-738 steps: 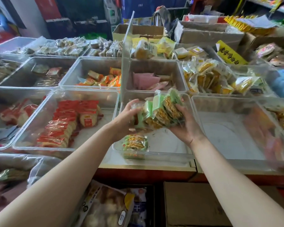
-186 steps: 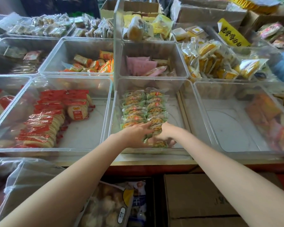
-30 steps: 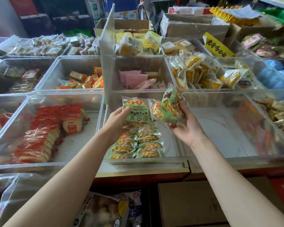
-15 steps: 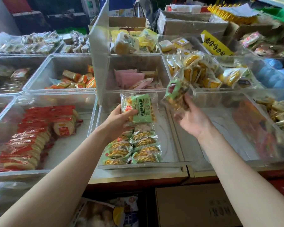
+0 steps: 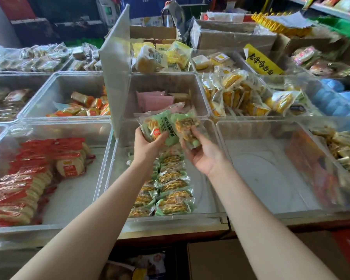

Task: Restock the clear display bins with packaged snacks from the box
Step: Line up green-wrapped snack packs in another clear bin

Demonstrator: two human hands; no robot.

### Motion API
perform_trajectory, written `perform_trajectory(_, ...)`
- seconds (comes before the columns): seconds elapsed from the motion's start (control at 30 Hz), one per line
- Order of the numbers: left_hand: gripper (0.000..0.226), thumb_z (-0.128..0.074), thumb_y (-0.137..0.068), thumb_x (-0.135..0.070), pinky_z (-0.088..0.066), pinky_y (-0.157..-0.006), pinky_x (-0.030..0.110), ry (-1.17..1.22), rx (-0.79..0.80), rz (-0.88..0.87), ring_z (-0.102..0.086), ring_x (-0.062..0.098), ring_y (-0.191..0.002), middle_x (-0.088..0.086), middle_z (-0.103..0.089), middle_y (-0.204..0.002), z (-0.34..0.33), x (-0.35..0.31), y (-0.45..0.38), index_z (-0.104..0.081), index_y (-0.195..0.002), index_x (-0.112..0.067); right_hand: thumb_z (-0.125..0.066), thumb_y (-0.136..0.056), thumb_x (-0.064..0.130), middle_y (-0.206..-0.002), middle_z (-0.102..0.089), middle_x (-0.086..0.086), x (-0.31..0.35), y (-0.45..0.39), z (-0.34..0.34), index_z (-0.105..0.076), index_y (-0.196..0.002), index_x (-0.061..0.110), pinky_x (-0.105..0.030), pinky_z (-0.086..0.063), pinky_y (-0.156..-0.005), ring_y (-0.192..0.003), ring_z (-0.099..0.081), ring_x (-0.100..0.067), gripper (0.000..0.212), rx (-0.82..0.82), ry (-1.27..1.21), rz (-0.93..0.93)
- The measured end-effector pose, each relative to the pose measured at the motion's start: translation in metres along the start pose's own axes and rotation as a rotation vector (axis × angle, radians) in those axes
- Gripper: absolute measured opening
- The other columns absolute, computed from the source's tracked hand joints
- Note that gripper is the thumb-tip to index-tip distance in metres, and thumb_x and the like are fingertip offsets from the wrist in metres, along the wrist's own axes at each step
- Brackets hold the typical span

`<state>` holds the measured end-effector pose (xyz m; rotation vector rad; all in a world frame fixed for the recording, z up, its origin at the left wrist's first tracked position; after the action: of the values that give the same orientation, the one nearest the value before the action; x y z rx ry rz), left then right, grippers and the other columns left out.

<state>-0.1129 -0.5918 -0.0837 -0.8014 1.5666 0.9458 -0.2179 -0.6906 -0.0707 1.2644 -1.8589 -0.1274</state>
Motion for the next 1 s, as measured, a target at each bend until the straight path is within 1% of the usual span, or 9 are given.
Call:
perform_trajectory(0.13, 0.056, -0.075, -0.076, -0.016, -0.051, -0.076, 0.023, -0.153, 0.026, -0.139, -0.058, 0.009, -0.092, -0.006, -0.057, -0.099, -0.009, -0.002, 0.004, -0.042, -0.121, -0.016, -0.064, -0.085, 0.031, -0.083, -0.059, -0.013, -0.023, 0.001, -0.004, -0.058, -0.085, 0.003, -0.031, -0.048, -0.077, -0.074, -0.054, -0.021, 0.029, -0.080, 0.021, -0.097)
perform_trajectory(0.27, 0.061, -0.074, -0.077, -0.011, -0.052, -0.070, 0.014, -0.212, 0.217, -0.155, -0.060, 0.008, -0.098, -0.005, -0.059, -0.108, -0.009, -0.004, 0.004, -0.037, -0.125, -0.024, -0.063, -0.087, 0.027, -0.093, -0.062, -0.019, -0.020, -0.003, -0.001, -0.059, -0.089, -0.001, -0.042, -0.043, -0.102, -0.095, -0.059, -0.029, 0.028, -0.057, -0.065, -0.071)
perform_trajectory(0.47, 0.029, -0.049, -0.096, -0.013, -0.056, -0.066, 0.027, 0.330, 0.264, 0.126, -0.067, 0.017, -0.081, 0.005, -0.065, -0.104, -0.007, -0.003, 0.004, -0.048, -0.125, -0.014, -0.067, -0.083, 0.023, -0.103, -0.063, -0.018, 0.003, -0.012, 0.013, -0.056, -0.111, 0.004, -0.040, -0.052, -0.062, -0.084, -0.061, -0.029, 0.035, -0.162, 0.070, -0.005)
perform_trajectory(0.57, 0.017, -0.042, -0.099, -0.019, -0.055, -0.072, 0.032, 0.297, 0.277, 0.220, -0.068, 0.019, -0.076, 0.007, -0.066, -0.103, -0.004, -0.004, -0.003, -0.054, -0.111, -0.017, -0.070, -0.074, 0.015, -0.118, -0.063, -0.016, 0.023, -0.018, 0.024, -0.051, -0.128, 0.010, -0.043, -0.055, -0.075, -0.090, -0.065, -0.028, 0.057, -0.106, 0.131, 0.151)
perform_trajectory(0.67, 0.021, -0.036, -0.099, -0.019, -0.052, -0.073, 0.036, 0.129, 0.278, 0.299, -0.065, 0.024, -0.078, 0.009, -0.065, -0.094, 0.000, -0.005, -0.009, -0.056, -0.098, -0.014, -0.065, -0.070, 0.008, -0.118, -0.062, -0.016, 0.042, -0.015, 0.020, -0.047, -0.132, 0.008, -0.040, -0.058, -0.069, -0.095, -0.066, -0.027, 0.065, 0.145, 0.122, 0.229)
perform_trajectory(0.77, 0.035, -0.039, -0.096, -0.043, -0.052, -0.085, 0.044, 0.149, 0.481, 0.342, -0.067, 0.020, -0.077, 0.002, -0.068, -0.089, -0.007, -0.010, -0.009, -0.061, -0.104, -0.017, -0.069, -0.068, 0.003, -0.106, -0.066, -0.011, 0.049, -0.014, 0.012, -0.043, -0.135, 0.013, -0.045, -0.059, -0.069, -0.089, -0.067, -0.026, 0.072, 0.143, 0.389, 0.214)
perform_trajectory(0.83, 0.058, -0.051, -0.083, -0.062, -0.051, -0.088, 0.046, 0.104, 0.602, 0.327, -0.068, 0.018, -0.091, 0.002, -0.069, -0.104, -0.015, -0.013, -0.009, -0.056, -0.121, -0.019, -0.071, -0.070, 0.002, -0.108, -0.064, -0.007, 0.054, -0.017, 0.007, -0.039, -0.138, 0.015, -0.046, -0.055, -0.083, -0.098, -0.064, -0.025, 0.076, 0.121, 0.612, 0.254)
perform_trajectory(0.9, 0.069, -0.071, -0.072, -0.050, -0.052, -0.089, 0.045, -0.009, 0.621, 0.249, -0.064, 0.024, -0.104, 0.010, -0.064, -0.118, -0.023, -0.016, -0.014, -0.049, -0.129, -0.016, -0.069, -0.074, 0.002, -0.119, -0.058, -0.006, 0.058, -0.017, -0.003, -0.036, -0.139, 0.015, -0.044, -0.047, -0.099, -0.114, -0.057, -0.023, 0.074, 0.231, 0.819, 0.278)
perform_trajectory(1.0, 0.070, -0.081, -0.068, -0.022, -0.057, -0.080, 0.041, 0.006, 0.520, 0.158, -0.067, 0.028, -0.099, 0.014, -0.065, -0.116, -0.034, -0.025, -0.024, -0.046, -0.128, -0.012, -0.068, -0.081, 0.008, -0.136, -0.047, 0.001, 0.067, -0.013, -0.016, -0.026, -0.145, 0.019, -0.032, -0.037, -0.107, -0.126, -0.045, -0.014, 0.076, 0.301, 1.122, 0.357)
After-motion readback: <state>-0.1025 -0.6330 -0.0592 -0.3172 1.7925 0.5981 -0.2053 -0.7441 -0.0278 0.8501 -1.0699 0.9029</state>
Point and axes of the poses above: each hand's wrist, its own y-axis away from the middle knuckle, its own z-axis out of the back of the hand, x = y × z, the point moved 3 cm from there along -y, towards the middle knuckle
